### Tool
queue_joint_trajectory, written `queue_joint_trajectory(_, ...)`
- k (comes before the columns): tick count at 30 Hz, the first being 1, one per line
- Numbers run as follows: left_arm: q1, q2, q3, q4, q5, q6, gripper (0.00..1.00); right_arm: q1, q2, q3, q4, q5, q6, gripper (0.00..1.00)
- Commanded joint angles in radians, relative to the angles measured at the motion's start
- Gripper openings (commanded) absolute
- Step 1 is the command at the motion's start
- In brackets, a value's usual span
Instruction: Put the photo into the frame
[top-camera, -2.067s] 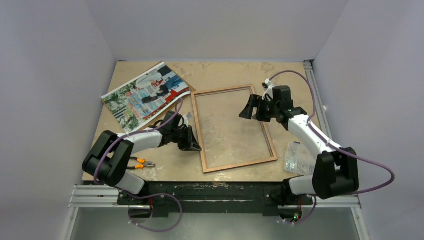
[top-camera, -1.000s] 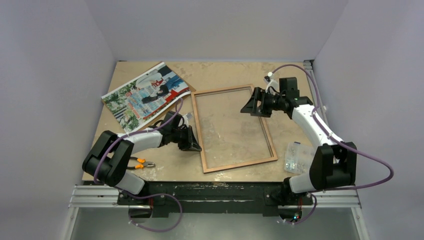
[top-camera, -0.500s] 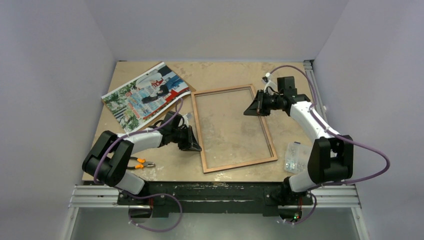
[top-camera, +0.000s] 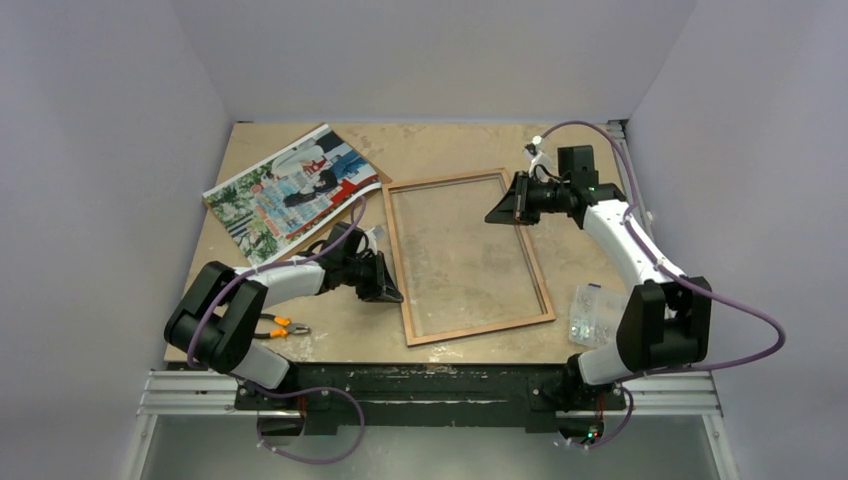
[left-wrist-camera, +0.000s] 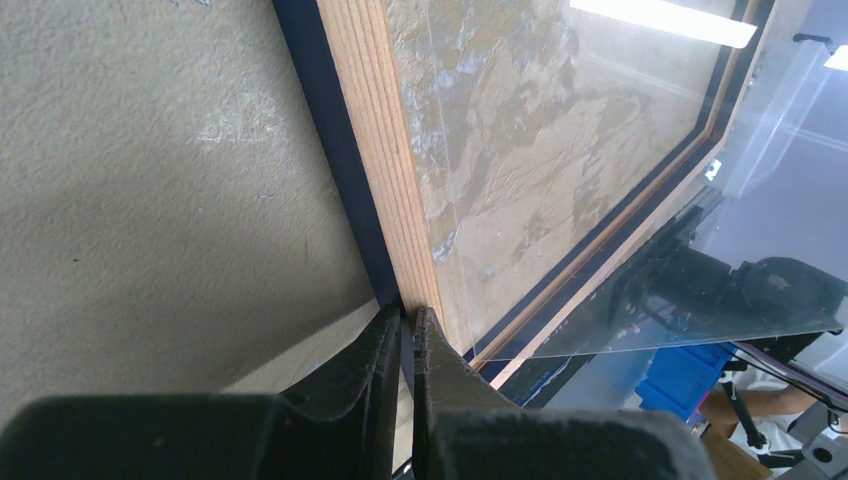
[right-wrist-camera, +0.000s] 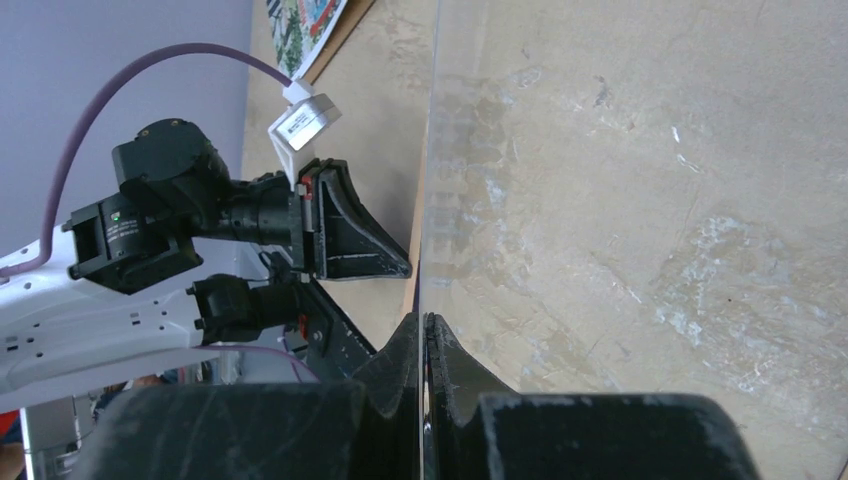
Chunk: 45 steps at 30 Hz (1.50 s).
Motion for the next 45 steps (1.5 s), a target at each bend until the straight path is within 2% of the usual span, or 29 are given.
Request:
queue_joint_trajectory(1, -0.021, 0.053, -0.057, -0.111, -0.156, 0.080, 0.00, 0.001, -0.068, 0.007, 0.091, -0.062, 0.060, 0.00)
queue_joint_trajectory(14, -0.021, 0.051, -0.062, -0.105, -0.164, 0.078, 0.00, 0.001, -0.126, -0.101, 0.317, -0.116, 0.195, 0.00)
queue_joint_trajectory(25, -0.021, 0.054, -0.059, -0.107, -0.162, 0.077, 0.00, 0.000, -0.068, -0.115, 0.330, -0.149, 0.151, 0.00)
queue_joint_trajectory(34, -0.021, 0.058, -0.056, -0.107, -0.161, 0.078, 0.00, 0.001, -0.059, -0.098, 0.268, -0.164, 0.080, 0.00)
queue_joint_trajectory(45, -0.021, 0.053, -0.061, -0.111, -0.163, 0.078, 0.00, 0.001, -0.053, -0.150, 0.327, -0.140, 0.123, 0.00)
